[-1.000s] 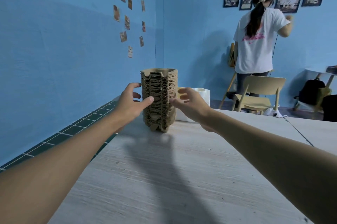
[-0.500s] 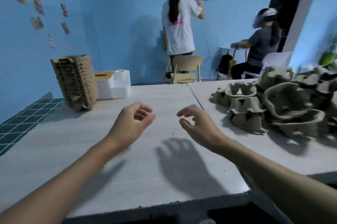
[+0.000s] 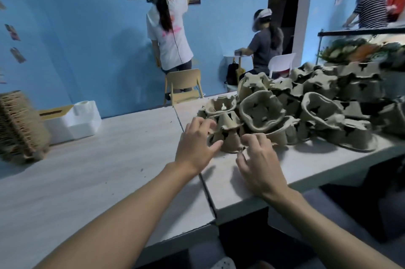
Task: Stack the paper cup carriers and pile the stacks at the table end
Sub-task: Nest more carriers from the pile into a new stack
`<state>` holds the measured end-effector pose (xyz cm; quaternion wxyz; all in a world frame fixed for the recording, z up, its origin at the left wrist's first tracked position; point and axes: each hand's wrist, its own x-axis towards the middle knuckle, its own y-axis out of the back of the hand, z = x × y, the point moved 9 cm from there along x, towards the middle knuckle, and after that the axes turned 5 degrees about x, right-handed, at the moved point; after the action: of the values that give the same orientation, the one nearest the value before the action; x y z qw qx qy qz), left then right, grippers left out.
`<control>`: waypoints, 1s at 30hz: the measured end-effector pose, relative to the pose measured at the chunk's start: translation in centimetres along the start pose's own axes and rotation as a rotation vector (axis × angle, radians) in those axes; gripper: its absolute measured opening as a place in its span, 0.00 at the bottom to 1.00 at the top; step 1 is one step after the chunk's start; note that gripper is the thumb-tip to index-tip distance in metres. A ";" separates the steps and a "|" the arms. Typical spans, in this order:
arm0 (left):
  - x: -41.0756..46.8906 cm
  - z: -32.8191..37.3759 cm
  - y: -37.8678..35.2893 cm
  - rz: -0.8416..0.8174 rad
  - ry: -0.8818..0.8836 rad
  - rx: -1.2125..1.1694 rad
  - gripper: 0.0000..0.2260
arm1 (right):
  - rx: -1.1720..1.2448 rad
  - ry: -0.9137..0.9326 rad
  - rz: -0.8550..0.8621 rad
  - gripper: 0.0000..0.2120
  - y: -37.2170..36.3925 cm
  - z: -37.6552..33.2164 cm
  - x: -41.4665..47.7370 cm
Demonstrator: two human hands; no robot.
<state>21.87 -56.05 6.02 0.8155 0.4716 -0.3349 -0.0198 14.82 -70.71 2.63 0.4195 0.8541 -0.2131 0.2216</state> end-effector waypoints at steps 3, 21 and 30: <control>2.1 0.5 -1.3 -0.052 -0.022 0.073 0.28 | -0.020 -0.015 -0.116 0.21 -1.2 -0.2 0.2; 1.1 -1.2 3.9 0.326 0.058 -0.086 0.04 | -0.062 -0.003 -0.158 0.24 -1.8 0.0 0.3; -8.0 -9.8 4.5 0.467 0.728 -0.653 0.06 | -0.203 0.020 -0.156 0.31 -4.0 -1.3 2.5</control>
<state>19.89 -43.37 2.11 0.9657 0.0832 -0.1028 0.2236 18.81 -67.85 2.24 0.5217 0.8191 -0.1633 0.1740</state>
